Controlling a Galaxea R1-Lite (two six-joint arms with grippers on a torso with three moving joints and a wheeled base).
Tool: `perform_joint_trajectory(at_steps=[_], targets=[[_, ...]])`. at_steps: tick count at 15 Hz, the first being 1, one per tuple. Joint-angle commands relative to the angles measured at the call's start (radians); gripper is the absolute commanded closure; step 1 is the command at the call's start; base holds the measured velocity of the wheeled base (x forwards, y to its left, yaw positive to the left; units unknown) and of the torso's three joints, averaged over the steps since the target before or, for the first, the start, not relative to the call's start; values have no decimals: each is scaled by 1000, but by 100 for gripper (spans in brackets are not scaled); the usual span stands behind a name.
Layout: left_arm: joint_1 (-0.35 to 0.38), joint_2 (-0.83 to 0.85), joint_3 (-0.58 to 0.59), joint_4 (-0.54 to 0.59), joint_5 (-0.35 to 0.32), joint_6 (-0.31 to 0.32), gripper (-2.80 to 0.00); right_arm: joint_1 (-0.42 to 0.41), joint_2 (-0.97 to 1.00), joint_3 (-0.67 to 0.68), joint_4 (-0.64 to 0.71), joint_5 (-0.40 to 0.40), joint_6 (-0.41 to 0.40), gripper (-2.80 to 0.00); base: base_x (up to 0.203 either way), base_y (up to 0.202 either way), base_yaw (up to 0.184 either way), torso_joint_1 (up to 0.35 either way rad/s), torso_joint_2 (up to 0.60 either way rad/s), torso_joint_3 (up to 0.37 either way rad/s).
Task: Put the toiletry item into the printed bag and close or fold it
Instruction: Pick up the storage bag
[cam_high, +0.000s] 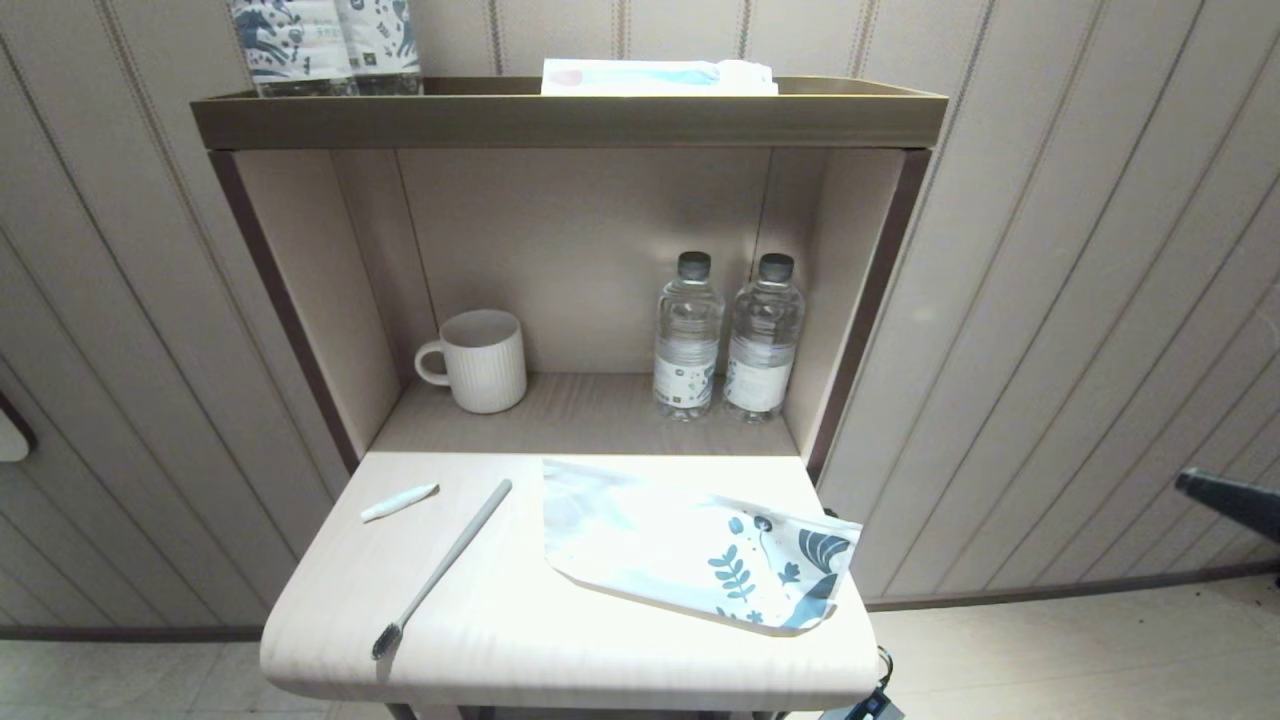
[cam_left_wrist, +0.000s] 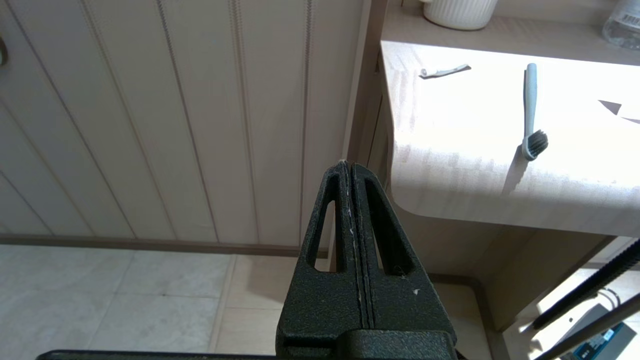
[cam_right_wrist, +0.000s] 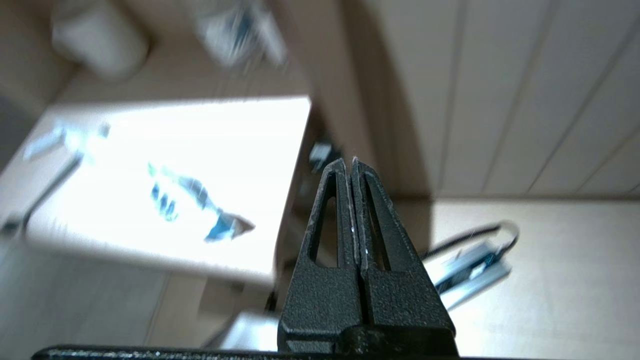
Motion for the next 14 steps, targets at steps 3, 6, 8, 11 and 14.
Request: perform_joint_trajectory(at_steps=[3,6,8,11,14], targets=[[0,0,0,0,0,0,0,198,-24,-27,295,30,-72,0,0,0,0,0,0,0],[0,0,0,0,0,1,0,200,-54,28,315,32,-229,-280,0,0,0,0,0,0],[0,0,0,0,-1,1,0,203,-53,40,304,34,-241,-280,0,0,0,0,0,0],[0,0,1,0,0,-6,0,197,-27,104,123,32,-254,-280,0,0,0,0,0,0],[0,0,1,0,0,-8,0,176,65,139,5,30,-270,-280,0,0,0,0,0,0]])
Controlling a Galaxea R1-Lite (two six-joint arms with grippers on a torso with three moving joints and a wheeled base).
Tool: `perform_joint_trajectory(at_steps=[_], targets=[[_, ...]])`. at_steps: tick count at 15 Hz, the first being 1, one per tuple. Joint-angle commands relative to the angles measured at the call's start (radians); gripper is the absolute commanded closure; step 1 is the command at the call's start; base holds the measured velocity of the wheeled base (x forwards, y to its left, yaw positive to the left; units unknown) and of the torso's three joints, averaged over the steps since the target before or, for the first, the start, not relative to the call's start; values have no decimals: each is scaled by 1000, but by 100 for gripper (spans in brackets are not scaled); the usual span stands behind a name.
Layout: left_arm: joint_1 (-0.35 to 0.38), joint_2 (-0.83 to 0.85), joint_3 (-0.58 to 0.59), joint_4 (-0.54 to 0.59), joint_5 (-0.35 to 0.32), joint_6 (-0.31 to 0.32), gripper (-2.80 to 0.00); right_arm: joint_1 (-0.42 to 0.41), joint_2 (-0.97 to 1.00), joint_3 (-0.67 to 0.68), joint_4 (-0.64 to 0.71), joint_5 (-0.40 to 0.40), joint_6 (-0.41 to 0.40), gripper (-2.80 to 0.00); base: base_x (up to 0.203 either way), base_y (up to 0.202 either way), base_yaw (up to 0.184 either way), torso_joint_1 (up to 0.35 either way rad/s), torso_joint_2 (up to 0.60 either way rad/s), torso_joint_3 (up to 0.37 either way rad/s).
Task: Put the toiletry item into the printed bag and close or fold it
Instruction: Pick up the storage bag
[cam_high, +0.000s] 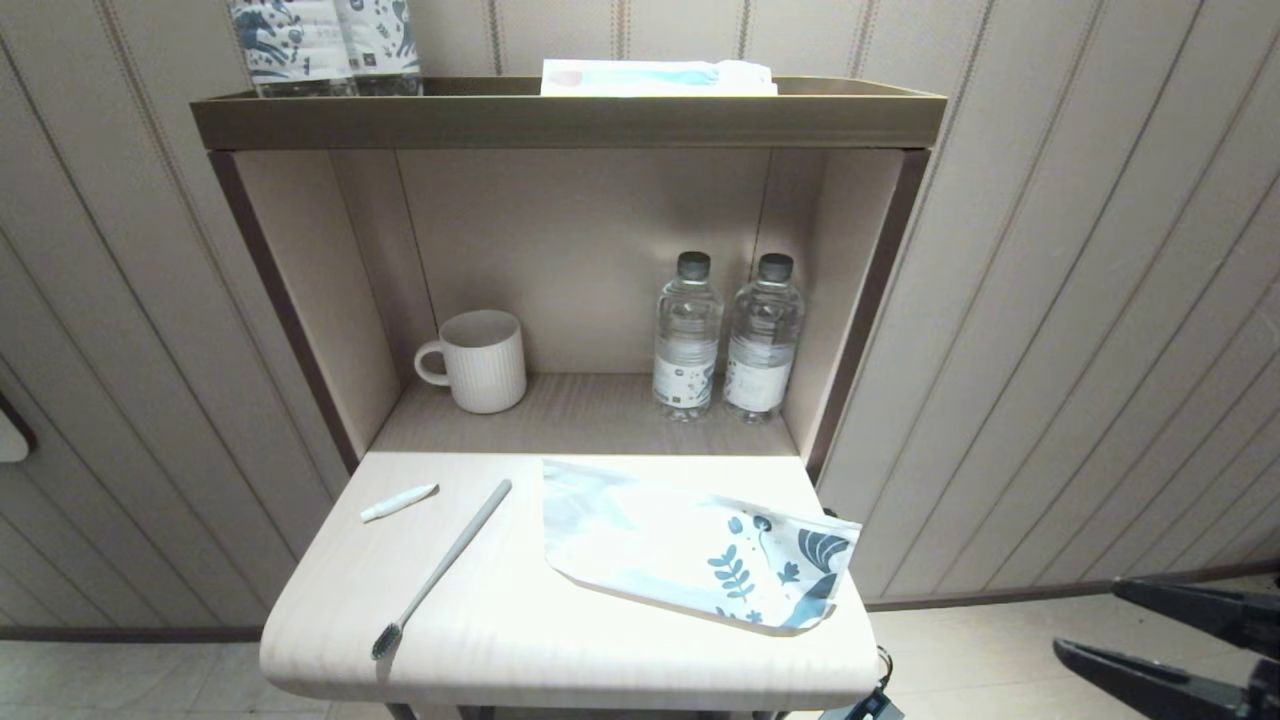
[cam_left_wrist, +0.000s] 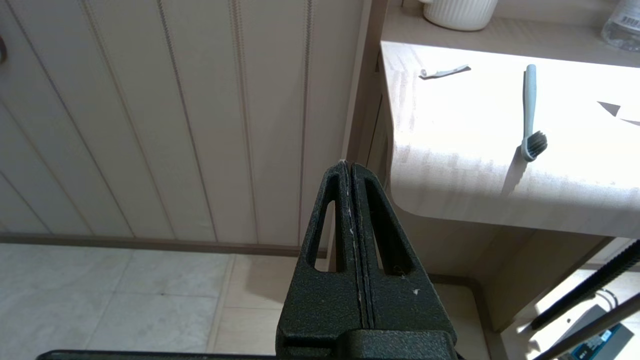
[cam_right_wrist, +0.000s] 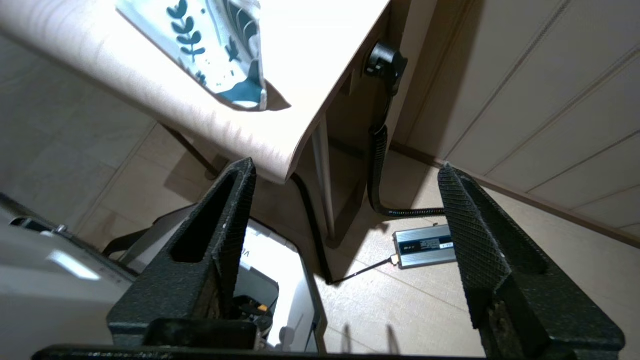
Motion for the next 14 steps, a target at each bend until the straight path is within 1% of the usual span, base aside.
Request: perform_joint_trajectory(at_steps=[1,3,4,5,7,8,10,13,14], targets=[[0,0,0,0,0,-1,0,-9,76,17,-62,2,0,-280,0,0,0,0,0,0],[0,0,0,0,0,-1,0,-6,114,15,-101,9,-6,-280,0,0,0,0,0,0],[0,0,0,0,0,0,0,0,124,8,-105,32,-11,-280,0,0,0,0,0,0],[0,0,0,0,0,0,0,2,126,3,-107,98,-15,-280,0,0,0,0,0,0],[0,0,0,0,0,0,0,-8,109,-5,-105,269,-19,-280,0,0,0,0,0,0],[0,0,-1,0,0,0,0,-16,100,-4,-101,332,-26,-280,0,0,0,0,0,0],[0,0,0,0,0,0,0,-19,150,9,-102,348,-93,-280,0,0,0,0,0,0],[0,0,0,0,0,0,0,-24,275,22,-114,349,-239,-280,0,0,0,0,0,0],[0,0,0,0,0,-1,0,-36,318,22,-139,349,-260,-280,0,0,0,0,0,0]])
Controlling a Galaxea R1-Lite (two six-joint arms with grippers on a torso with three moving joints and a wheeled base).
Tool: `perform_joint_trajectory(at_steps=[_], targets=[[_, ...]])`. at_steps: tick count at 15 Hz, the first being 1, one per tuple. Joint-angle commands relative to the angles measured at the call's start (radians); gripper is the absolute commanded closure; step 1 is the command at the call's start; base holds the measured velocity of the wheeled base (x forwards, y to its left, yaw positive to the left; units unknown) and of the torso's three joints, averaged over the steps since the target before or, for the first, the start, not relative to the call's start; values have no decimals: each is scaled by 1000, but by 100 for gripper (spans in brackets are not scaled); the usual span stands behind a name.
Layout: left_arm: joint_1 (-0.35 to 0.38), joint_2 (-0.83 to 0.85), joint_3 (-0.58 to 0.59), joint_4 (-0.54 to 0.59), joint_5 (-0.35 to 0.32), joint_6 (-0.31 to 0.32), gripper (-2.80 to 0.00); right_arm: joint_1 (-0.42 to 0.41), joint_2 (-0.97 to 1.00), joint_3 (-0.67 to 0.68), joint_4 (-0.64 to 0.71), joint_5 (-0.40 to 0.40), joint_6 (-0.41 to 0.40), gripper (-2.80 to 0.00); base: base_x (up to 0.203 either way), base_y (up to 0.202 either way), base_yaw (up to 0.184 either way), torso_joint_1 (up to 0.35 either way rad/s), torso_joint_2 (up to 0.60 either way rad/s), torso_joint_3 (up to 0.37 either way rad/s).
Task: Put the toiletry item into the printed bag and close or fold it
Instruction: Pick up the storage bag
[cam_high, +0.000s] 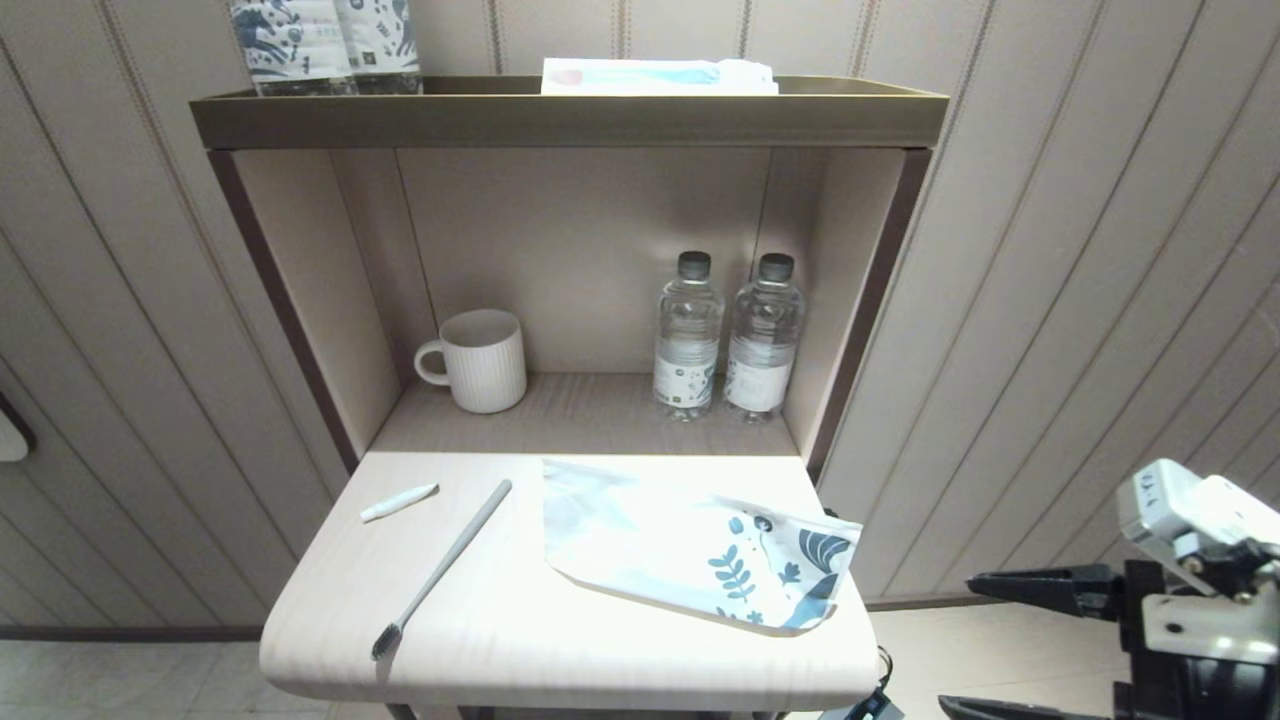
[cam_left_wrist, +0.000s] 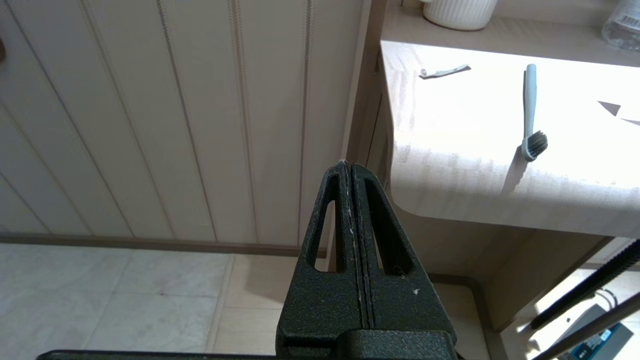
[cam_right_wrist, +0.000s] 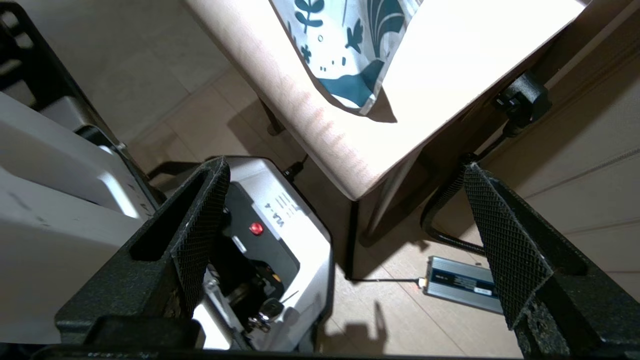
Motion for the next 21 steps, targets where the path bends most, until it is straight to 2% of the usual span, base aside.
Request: perform_joint_trajectory(at_steps=[1,3,5,6,9,12,21], targets=[[0,0,0,0,1,0,0,-22,125,1,-61,4,-25,-280,0,0,0,0,0,0],[0,0,0,0,1,-2,0,-39,217,4,-197,29,-34,-280,0,0,0,0,0,0],[0,0,0,0,1,-2,0,-39,281,-12,-273,98,-39,-280,0,0,0,0,0,0],[0,0,0,0,1,0,0,-36,300,-26,-288,137,-37,-280,0,0,0,0,0,0],[0,0,0,0,1,-1,0,-34,369,-66,-297,166,-38,-280,0,0,0,0,0,0],[0,0,0,0,1,0,0,-39,403,-88,-298,243,-39,-280,0,0,0,0,0,0],[0,0,0,0,1,-1,0,-21,493,-141,-303,254,-71,-280,0,0,0,0,0,0]])
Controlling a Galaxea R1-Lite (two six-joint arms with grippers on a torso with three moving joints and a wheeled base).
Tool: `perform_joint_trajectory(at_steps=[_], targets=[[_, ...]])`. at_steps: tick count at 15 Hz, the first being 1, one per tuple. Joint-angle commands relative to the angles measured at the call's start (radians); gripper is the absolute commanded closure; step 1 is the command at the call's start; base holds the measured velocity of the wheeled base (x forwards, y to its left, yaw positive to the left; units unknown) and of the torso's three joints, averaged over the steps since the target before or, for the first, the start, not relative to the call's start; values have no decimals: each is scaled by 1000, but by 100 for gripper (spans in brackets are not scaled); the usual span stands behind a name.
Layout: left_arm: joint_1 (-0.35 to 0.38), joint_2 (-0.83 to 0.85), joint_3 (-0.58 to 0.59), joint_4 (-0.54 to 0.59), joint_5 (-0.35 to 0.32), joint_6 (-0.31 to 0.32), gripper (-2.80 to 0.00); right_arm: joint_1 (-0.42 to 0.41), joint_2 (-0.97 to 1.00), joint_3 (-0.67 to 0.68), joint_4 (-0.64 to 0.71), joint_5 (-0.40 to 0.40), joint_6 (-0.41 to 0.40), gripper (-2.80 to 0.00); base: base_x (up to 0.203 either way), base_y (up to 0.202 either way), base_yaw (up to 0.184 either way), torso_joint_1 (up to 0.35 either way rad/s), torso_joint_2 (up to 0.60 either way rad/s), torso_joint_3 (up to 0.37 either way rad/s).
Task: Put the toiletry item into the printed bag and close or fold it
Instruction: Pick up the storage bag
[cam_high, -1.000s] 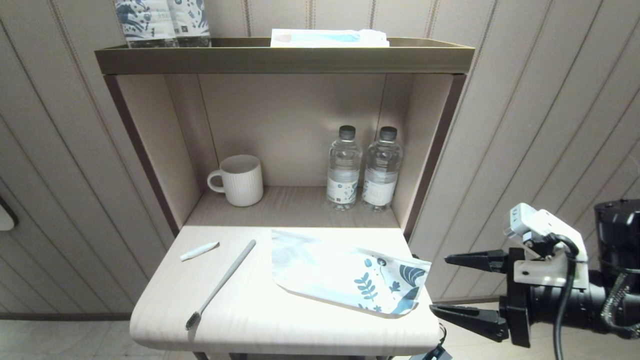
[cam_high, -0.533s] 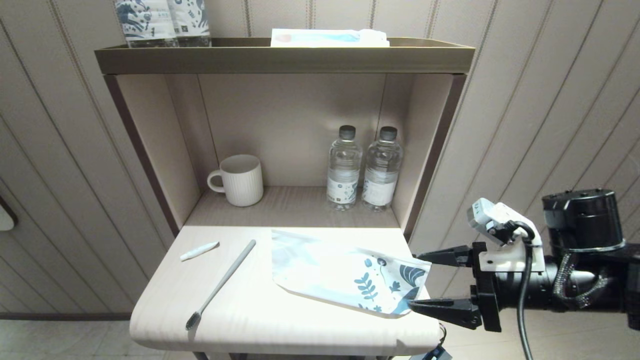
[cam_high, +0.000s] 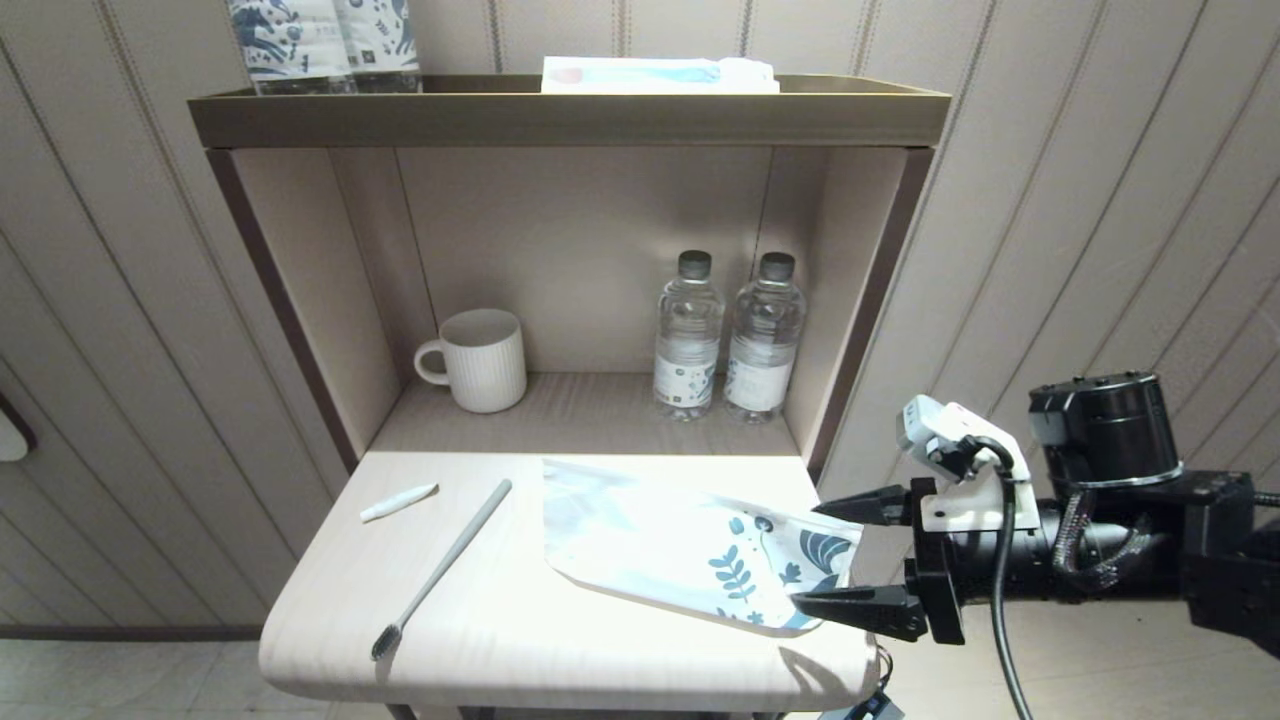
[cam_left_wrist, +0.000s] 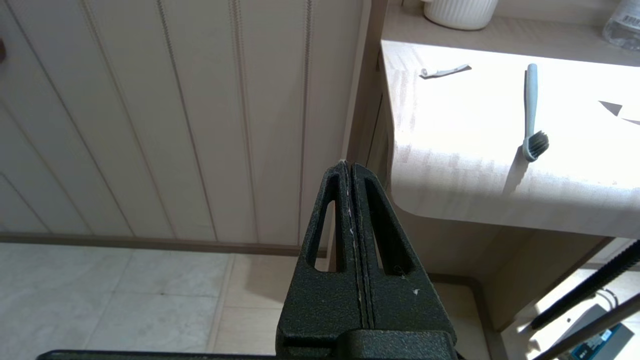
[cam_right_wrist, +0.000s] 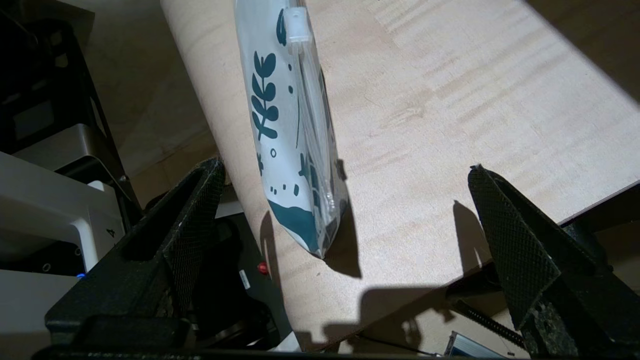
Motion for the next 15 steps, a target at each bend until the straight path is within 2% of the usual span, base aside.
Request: perform_joint_trajectory(at_steps=[1,6,14,15], targets=[[0,0,0,0,0,-2,0,3,27,-14,-4,4,-4,-280,0,0,0,0,0,0],[0,0,0,0,0,0,0,40,57,-39,-10,15,-4,-280,0,0,0,0,0,0],[0,0,0,0,0,-2,0,41,87,-38,-69,15,2,-280,0,0,0,0,0,0],[0,0,0,0,0,-1,0,41,86,-36,-68,15,0,0,0,0,0,0,0,0]])
